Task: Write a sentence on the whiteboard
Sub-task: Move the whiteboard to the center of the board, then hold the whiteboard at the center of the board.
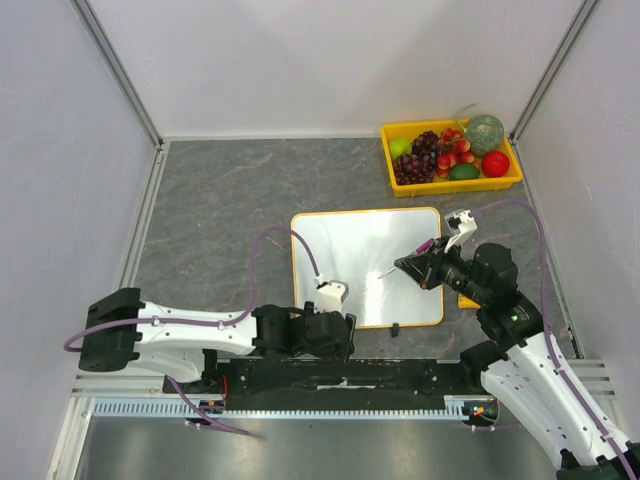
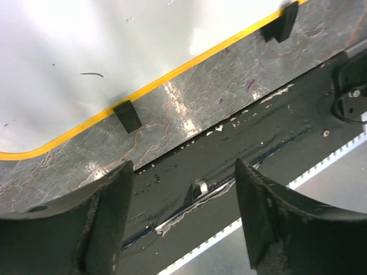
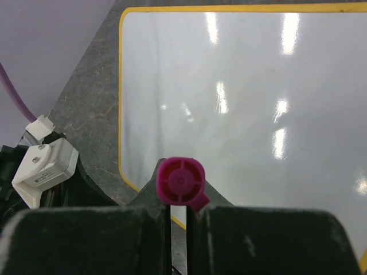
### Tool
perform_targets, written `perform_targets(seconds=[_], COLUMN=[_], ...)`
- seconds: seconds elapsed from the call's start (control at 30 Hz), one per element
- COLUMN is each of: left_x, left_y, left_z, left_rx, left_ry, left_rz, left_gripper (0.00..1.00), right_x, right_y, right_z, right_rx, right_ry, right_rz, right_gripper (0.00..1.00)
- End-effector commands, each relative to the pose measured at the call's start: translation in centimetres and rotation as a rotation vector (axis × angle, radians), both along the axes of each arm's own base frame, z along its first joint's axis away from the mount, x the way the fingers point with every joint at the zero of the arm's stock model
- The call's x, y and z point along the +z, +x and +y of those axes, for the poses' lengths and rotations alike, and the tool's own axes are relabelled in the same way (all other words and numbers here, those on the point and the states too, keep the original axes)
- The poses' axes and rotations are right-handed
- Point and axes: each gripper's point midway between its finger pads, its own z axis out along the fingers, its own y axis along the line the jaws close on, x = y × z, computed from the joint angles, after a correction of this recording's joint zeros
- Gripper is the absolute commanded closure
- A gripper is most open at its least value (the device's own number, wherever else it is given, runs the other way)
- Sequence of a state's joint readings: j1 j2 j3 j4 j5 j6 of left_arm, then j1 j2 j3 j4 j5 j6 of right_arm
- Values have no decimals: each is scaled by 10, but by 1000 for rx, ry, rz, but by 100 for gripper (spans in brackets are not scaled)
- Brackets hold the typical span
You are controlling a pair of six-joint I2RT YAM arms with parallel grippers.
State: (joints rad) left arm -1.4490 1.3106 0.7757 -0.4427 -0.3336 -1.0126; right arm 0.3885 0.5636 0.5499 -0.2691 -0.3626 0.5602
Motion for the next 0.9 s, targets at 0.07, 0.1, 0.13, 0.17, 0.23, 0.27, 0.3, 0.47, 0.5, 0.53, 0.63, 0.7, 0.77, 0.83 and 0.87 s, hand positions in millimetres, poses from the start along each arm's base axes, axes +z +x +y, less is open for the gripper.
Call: perform_targets(seconds=[0.07, 0.1, 0.13, 0.17, 0.23, 0.27, 0.3, 0.47, 0.5, 0.53, 0.63, 0.7, 0.77, 0.83, 0.87], left_x=[26, 28, 31, 34, 39, 44, 45, 70, 74, 81, 95, 101, 104, 103, 102], left_y=[17, 20, 23, 28, 38, 42, 48, 82, 88, 93, 111, 121, 128, 134, 137], left_z=[-9, -10, -11, -11, -12, -13, -12, 6, 13, 18, 42, 58, 72, 83, 88], left_rx=[-93, -106, -110, -118, -133, -155, -154, -146, -138, -132, -65, -17, 26, 65, 84], left_ry=[-84, -93, -106, -119, -151, -172, -184, -270, -267, -278, -308, -339, -367, -389, -398], left_rz=[-132, -132, -125, -123, -117, -113, -104, -122, -140, -160, -195, -202, -205, -197, -194], left_gripper=[16, 15, 15, 15, 15, 15, 15, 15, 15, 15, 11, 11, 11, 11, 11], right_x=[22, 23, 24, 23, 27, 29, 30, 32, 33, 33, 33, 36, 36, 36, 37], right_y=[-3, -3, -3, -3, -4, -5, -6, -8, -8, -8, -8, -8, -7, -7, -7], right_z=[7, 7, 7, 8, 10, 12, 12, 11, 11, 11, 11, 12, 12, 12, 12], right_rx=[51, 52, 55, 56, 73, 82, 83, 81, 82, 81, 83, 89, 88, 89, 91], right_ry=[43, 45, 49, 52, 63, 68, 74, 80, 82, 81, 77, 80, 79, 79, 79], right_rz=[-100, -106, -109, -112, -124, -128, -128, -138, -140, -139, -141, -145, -142, -144, -146], right_gripper=[100, 100, 100, 100, 100, 100, 100, 100, 100, 100, 100, 100, 100, 100, 100])
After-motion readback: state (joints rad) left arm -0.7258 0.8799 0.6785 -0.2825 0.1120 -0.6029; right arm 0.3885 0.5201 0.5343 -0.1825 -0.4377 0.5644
